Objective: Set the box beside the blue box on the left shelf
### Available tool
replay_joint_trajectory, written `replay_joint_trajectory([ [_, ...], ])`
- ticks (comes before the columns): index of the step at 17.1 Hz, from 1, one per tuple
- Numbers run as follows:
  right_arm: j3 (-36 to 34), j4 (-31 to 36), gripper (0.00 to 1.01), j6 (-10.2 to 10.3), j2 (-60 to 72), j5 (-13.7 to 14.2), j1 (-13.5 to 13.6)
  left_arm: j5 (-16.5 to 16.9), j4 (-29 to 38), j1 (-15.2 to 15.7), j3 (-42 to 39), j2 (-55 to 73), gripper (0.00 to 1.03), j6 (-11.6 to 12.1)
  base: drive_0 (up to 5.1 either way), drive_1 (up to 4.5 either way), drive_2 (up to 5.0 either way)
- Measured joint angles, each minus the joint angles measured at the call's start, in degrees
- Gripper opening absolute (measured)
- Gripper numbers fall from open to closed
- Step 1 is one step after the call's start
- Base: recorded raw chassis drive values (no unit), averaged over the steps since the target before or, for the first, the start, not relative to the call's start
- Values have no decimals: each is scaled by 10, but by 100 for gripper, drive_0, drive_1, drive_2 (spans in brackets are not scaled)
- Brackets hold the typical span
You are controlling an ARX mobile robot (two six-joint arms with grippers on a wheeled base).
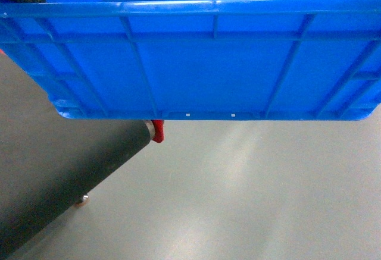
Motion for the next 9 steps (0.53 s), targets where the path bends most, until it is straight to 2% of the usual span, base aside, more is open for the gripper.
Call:
replay_joint_trajectory([
  [9,0,0,10,0,0,0,0,0,0,0,0,0,7,0,-152,-152,-152],
])
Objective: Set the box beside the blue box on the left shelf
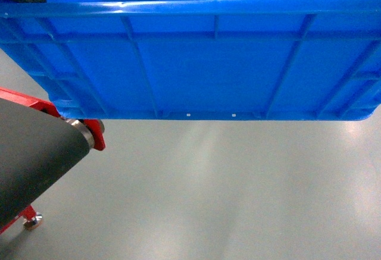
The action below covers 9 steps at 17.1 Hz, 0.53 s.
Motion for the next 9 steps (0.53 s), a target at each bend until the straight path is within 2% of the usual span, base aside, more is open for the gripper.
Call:
replay_joint_trajectory([
  [9,0,0,10,0,0,0,0,0,0,0,0,0,7,0,-152,-152,-152],
])
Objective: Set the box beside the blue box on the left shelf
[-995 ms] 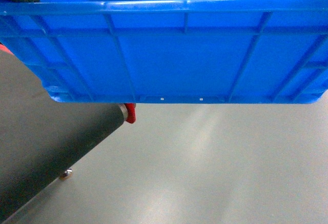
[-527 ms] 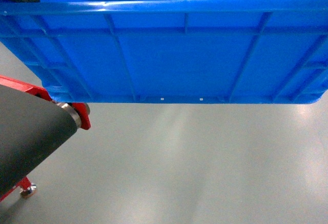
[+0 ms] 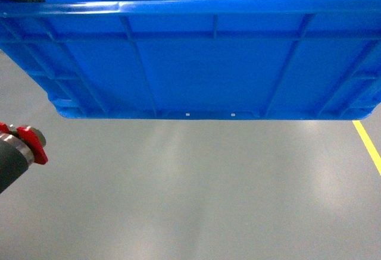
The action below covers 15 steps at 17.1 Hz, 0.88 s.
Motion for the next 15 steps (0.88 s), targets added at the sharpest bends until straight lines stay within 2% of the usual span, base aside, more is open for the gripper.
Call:
replay_joint_trajectory([
  [10,0,0,10,0,0,0,0,0,0,0,0,0,7,0,-157,-157,-157],
  [14,0,-3,10,0,-3,4,0,0,0,-3,0,0,7,0,-165,50,-380],
  [15,0,0,10,-2,-3,4,0,0,2,-3,0,0,7,-1,46,438,-346],
])
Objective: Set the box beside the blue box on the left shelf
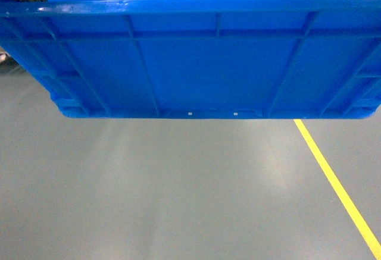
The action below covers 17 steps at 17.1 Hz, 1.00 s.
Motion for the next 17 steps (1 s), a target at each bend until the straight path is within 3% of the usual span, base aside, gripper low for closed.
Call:
replay_joint_trajectory([
  [17,0,0,10,-2,0,0,0,0,-2,0,0,0,7,-3,18,413,-378],
])
